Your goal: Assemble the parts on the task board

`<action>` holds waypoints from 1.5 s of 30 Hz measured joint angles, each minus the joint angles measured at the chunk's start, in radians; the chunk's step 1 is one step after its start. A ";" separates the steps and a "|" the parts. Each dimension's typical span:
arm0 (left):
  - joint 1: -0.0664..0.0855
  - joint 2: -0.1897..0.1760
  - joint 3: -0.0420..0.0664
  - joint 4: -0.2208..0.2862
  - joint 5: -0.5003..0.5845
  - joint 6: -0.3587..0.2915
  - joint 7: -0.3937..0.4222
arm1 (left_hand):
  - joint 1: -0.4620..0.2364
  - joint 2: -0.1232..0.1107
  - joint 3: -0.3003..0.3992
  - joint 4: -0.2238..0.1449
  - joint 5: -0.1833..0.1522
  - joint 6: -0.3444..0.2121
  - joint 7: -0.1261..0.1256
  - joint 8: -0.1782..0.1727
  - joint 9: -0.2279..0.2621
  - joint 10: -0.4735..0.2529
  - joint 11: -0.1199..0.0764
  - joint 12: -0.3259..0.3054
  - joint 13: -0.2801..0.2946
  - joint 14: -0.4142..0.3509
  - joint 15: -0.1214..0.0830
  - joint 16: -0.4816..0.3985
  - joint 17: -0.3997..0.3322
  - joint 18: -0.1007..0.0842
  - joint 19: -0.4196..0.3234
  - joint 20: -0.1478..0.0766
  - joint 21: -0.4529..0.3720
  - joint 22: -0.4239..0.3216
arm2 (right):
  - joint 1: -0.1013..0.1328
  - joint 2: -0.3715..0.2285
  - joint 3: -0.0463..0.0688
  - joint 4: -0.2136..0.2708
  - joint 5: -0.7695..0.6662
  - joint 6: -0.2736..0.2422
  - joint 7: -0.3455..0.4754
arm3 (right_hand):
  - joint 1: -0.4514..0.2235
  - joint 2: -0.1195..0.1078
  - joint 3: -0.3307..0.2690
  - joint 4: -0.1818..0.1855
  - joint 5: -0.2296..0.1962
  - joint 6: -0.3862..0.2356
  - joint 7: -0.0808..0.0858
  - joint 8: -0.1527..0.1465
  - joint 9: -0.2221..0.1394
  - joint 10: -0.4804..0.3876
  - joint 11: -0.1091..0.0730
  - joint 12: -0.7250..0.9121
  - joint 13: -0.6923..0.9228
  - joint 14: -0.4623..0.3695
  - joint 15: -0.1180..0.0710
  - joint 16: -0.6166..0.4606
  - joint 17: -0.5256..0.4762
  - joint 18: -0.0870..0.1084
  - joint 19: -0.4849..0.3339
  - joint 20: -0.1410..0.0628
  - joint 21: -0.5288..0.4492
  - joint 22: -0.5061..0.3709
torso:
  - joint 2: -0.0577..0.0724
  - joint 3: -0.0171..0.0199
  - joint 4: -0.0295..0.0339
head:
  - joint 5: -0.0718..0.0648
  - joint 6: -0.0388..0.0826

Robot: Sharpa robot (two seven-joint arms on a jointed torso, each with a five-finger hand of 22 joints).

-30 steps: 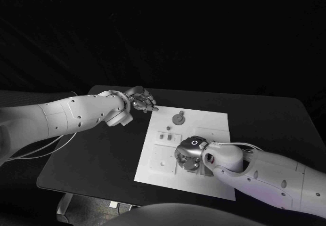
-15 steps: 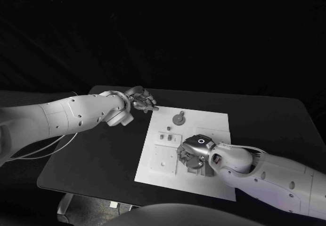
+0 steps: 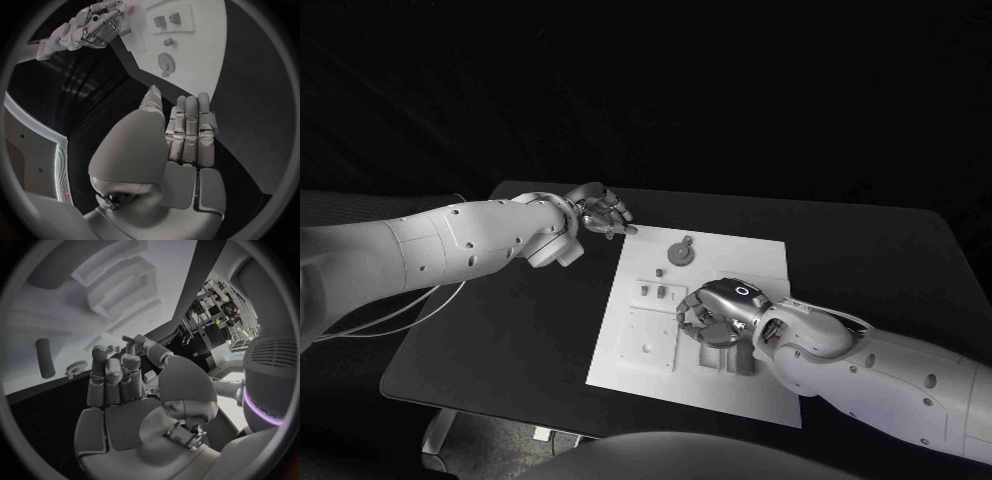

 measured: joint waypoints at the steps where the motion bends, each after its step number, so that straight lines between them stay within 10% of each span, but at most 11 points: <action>1: 0.000 0.000 0.000 0.000 0.000 0.000 0.000 | 0.000 0.000 0.000 0.000 0.000 0.000 0.000 0.000 0.000 0.000 0.000 0.000 0.000 0.000 0.000 0.000 0.000 0.000 0.000 0.000 0.000 0.000 | 0.000 0.001 0.000 -0.003 0.010 -0.005 0.005 | 0.003 -0.003 0.001 -0.001 -0.003 0.000 0.000 0.003 0.000 0.000 0.000 -0.001 -0.001 0.000 0.000 0.000 -0.001 0.000 0.000 0.000 0.000 0.000 | 0.000 0.0000 -0.0001 | 0.000 0.000; 20: 0.000 -0.041 -0.001 0.043 0.065 0.020 0.015 | 0.005 0.005 0.002 -0.002 0.000 0.006 0.003 0.005 0.000 0.000 0.000 0.000 0.000 0.000 0.000 0.000 0.000 -0.002 0.000 0.000 0.000 -0.001 | -0.002 -0.008 0.014 -0.021 0.308 -0.133 0.094 | -0.001 -0.009 0.001 -0.001 -0.017 0.000 0.000 0.003 0.002 0.000 0.000 -0.005 -0.004 0.003 0.000 -0.004 -0.005 -0.001 0.000 0.000 0.000 0.000 | 0.000 -0.0004 0.0008 | 0.003 0.010; 34: -0.002 -0.059 -0.026 0.151 0.026 0.063 0.078 | 0.023 -0.011 -0.058 -0.001 -0.110 0.022 -0.006 0.021 0.002 -0.003 -0.003 0.009 0.001 -0.007 0.007 0.000 -0.002 -0.008 0.000 0.000 0.000 -0.007 | -0.015 -0.014 0.102 -0.008 0.581 -0.169 0.103 | -0.004 -0.012 0.000 -0.002 -0.021 -0.004 0.003 0.003 0.002 0.000 0.000 -0.005 -0.004 0.006 0.000 -0.004 -0.005 -0.001 0.000 0.000 0.000 0.000 | 0.000 -0.0002 -0.0006 | 0.001 0.031; 45: -0.002 -0.044 -0.029 0.179 -0.002 0.060 0.114 | -0.003 -0.008 -0.115 0.000 -0.118 0.022 -0.006 0.028 0.008 -0.003 -0.003 0.021 0.010 -0.007 0.007 0.000 -0.001 -0.008 0.000 0.000 0.000 -0.007 | -0.016 -0.010 0.117 0.009 0.662 -0.168 0.094 | -0.004 -0.012 0.000 -0.002 -0.025 -0.004 0.002 0.002 0.000 0.000 0.000 -0.005 -0.004 0.006 0.000 -0.004 -0.006 -0.001 0.000 0.000 0.000 0.000 | 0.000 -0.0002 -0.0009 | -0.001 0.042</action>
